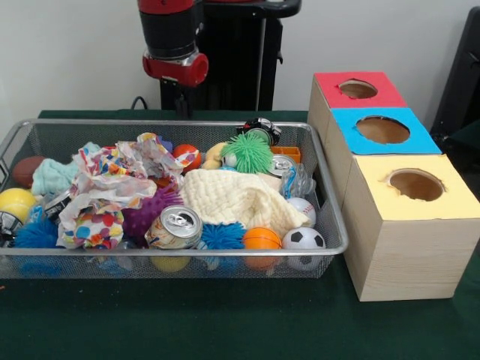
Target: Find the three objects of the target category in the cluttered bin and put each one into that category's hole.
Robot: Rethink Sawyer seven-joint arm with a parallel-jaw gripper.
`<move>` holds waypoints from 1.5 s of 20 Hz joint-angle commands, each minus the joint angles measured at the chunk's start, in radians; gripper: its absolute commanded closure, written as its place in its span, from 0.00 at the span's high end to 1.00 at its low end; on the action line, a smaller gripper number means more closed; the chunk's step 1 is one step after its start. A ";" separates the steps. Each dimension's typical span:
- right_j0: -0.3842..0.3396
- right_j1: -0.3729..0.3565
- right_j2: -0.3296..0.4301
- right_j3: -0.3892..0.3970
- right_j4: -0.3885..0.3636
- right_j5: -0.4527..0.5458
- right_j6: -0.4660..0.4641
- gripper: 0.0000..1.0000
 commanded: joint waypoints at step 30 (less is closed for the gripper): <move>0.135 0.165 0.050 -0.246 0.110 0.053 0.192 0.00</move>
